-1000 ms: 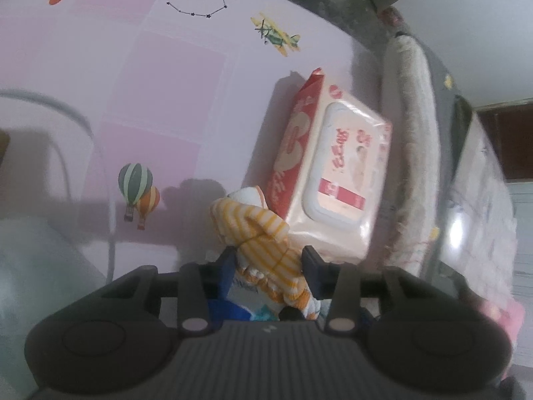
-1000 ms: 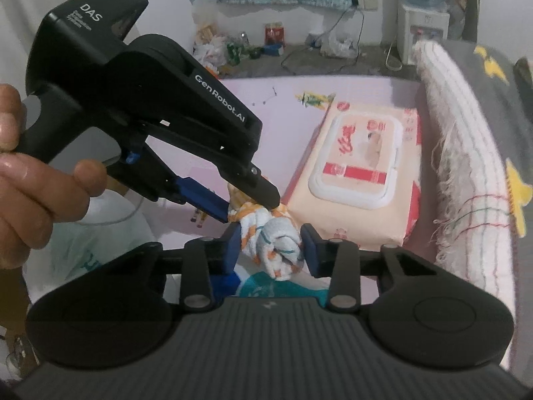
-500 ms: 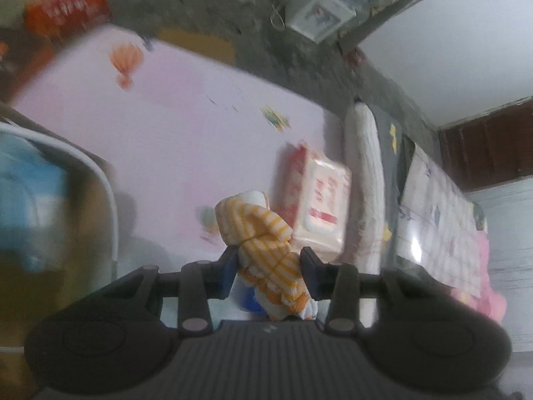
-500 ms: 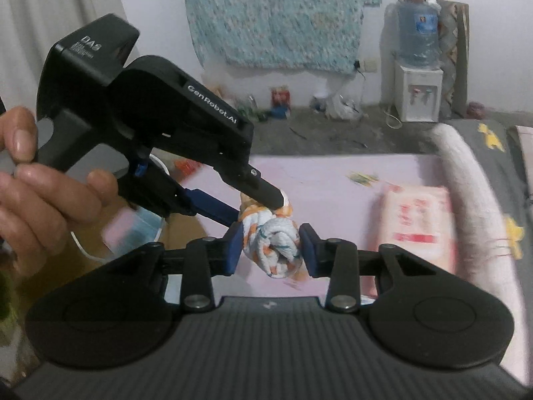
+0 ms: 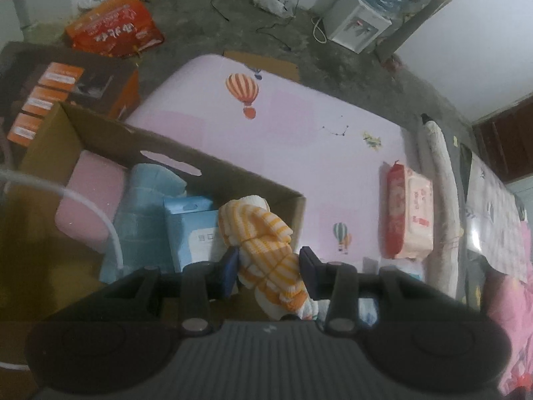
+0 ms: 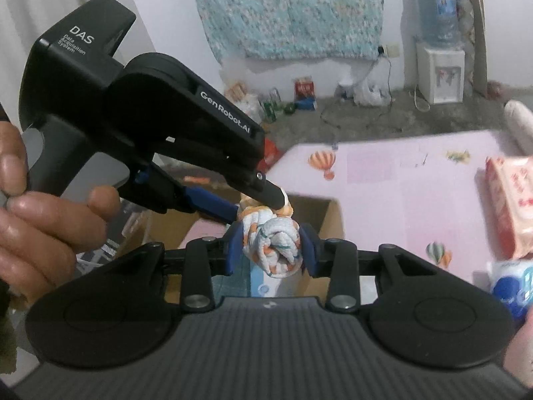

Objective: Organize soft objects
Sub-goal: 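Carry the orange-striped cloth with the left tool into the box, release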

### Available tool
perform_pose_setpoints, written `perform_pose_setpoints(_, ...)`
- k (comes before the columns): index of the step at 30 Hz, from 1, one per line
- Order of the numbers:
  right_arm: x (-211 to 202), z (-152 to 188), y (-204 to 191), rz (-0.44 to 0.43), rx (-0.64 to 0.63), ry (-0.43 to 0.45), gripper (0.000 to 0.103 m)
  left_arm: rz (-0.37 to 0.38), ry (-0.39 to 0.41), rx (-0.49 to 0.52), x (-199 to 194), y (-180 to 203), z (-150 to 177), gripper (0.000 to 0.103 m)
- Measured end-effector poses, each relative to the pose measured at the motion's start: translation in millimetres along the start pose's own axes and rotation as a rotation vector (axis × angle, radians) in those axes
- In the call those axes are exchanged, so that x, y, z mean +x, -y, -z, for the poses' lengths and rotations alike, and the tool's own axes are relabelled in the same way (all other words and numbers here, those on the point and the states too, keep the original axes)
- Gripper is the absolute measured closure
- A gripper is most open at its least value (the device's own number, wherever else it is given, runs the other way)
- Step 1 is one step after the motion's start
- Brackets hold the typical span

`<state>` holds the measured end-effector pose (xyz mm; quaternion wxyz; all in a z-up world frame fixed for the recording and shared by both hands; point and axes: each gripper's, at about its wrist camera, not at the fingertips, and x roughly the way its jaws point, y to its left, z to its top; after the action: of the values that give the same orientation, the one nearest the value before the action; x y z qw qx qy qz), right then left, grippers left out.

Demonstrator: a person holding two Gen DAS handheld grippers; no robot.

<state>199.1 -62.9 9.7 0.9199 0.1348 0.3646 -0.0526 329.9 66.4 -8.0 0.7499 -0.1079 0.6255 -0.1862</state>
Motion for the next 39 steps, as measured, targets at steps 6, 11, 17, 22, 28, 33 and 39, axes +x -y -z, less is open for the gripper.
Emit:
perform_pose_setpoints(6,38.3,10.2,-13.2,0.054,0.005,-0.058,0.062,0.074,-0.03,-0.019,40.8,-25.3,-10.6,0.064)
perform_pose_setpoints(11,33.1,14.9,-3.0,0.08,-0.011,-0.052,0.048,0.071,-0.027,0.012,78.3,-33.2,-13.5,0.065)
perform_pose_setpoints(17,14.0,29.4,29.8,0.137,0.02,-0.082,0.046,0.036,0.006,0.134,102.2,-25.4,-4.2,0.064)
perform_pose_setpoints(22,13.3,41.8,41.8,0.16,0.041,-0.108,0.045,0.0,0.03,0.204,96.7,-16.5,1.3,0.05)
perform_pose_setpoints(28,11.5,46.6,42.3,0.145,0.055,-0.118,0.044,-0.006,0.076,0.166,75.0,-24.7,3.3,0.04)
perform_pose_setpoints(33,8.2,50.5,47.6,0.136,0.076,-0.119,0.044,-0.008,0.116,0.127,53.9,-30.2,6.4,0.037)
perform_pose_setpoints(39,-3.4,70.0,61.8,0.099,0.177,-0.112,0.036,-0.047,0.177,0.173,18.7,-18.2,22.2,0.028)
